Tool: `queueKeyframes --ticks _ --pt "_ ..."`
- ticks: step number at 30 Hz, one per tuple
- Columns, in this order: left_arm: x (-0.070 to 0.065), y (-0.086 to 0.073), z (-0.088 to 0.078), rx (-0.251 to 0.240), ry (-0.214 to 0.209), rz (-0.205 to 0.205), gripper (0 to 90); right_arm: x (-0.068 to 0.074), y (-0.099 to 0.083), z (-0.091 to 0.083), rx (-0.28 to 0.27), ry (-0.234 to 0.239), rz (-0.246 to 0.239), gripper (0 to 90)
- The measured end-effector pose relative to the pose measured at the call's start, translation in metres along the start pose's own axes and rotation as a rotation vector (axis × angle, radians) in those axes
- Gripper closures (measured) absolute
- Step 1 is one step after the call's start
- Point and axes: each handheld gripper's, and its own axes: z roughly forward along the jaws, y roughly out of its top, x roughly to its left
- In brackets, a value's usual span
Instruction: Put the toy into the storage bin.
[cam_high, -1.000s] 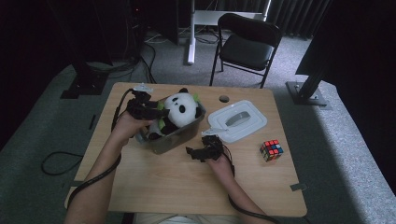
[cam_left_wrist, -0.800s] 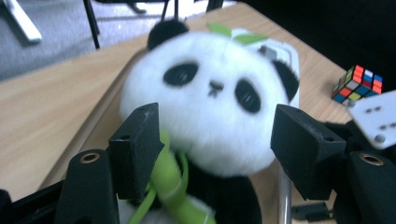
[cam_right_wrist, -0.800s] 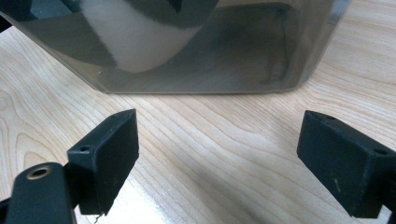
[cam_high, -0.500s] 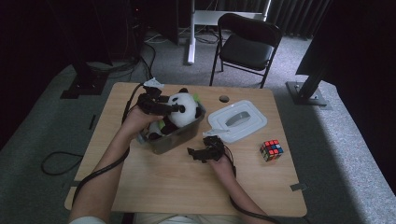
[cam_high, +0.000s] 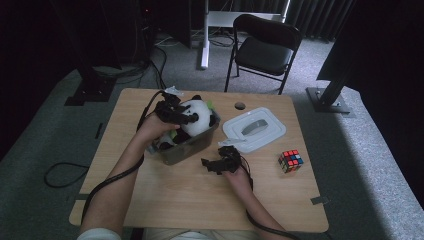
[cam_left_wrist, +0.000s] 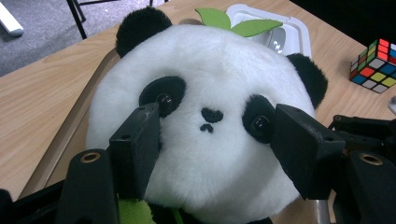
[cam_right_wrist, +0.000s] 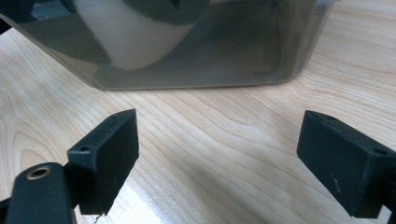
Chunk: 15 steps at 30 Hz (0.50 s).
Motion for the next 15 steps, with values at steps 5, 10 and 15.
queueKeyframes --ticks 5,10,15 --pt "0.0 0.0 0.006 0.023 0.01 -0.007 34.6 0.001 -0.001 0.001 0.0 0.003 -0.001 12.6" --pt "0.0 0.001 0.009 0.042 0.01 -0.01 34.6 0.001 0.0 0.001 -0.003 0.002 -0.001 12.6" --pt "0.0 0.001 0.014 0.07 0.017 -0.011 34.6 0.001 0.0 0.001 -0.006 0.007 0.001 12.5"
